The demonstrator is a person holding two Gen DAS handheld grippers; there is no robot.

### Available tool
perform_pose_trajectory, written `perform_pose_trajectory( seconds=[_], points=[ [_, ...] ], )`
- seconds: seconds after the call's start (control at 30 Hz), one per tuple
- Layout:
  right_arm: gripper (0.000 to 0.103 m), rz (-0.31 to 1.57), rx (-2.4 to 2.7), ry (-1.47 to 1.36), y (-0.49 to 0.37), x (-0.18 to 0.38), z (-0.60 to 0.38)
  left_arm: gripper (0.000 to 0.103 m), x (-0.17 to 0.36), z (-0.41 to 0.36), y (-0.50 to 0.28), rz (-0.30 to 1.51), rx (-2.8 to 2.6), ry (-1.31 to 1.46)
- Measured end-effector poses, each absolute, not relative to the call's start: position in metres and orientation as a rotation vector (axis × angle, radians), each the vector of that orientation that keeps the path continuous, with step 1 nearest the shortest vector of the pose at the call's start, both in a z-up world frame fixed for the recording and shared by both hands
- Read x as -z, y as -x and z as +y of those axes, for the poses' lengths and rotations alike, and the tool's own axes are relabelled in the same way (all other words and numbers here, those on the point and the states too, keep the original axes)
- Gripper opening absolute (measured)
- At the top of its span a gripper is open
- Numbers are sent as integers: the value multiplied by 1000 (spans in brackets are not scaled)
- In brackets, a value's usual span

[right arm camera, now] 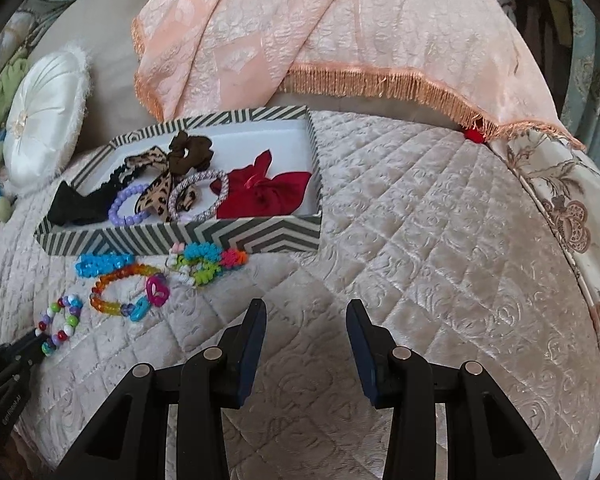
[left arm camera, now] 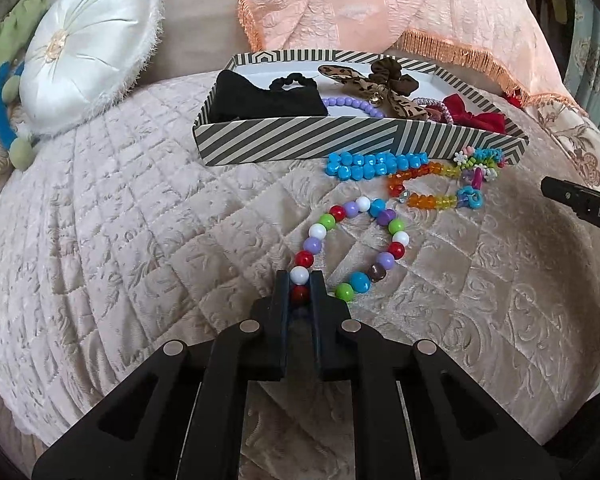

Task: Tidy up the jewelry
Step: 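Grasp the multicolour bead bracelet with the left gripper, then grasp the teal flower bracelet with the right gripper while the left lifts the multicolour bracelet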

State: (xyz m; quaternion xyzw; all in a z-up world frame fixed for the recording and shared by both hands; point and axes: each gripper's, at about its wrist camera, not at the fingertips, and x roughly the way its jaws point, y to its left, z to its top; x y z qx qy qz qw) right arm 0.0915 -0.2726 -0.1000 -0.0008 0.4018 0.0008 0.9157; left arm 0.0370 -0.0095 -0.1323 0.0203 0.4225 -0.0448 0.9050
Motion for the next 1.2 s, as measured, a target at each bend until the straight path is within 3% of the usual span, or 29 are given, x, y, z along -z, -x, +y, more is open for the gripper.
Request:
perform_pose_trajectory(
  seconds=[0.6,0.9,1.03,1.2],
  points=[
    [40,834,-8,-16,-93,101,-273,9,133,-7,-39,880,102,-31],
    [40,850,-228,-214,-97,100,-272,9,133,0,-36,874,136,12],
    [33,856,-284,-233,-105,110,-265,9,134,2,-35,876,145,33],
    [32,806,-321,-293,-119,109,-264,9,135,5,-37,879,160,61]
  ],
)
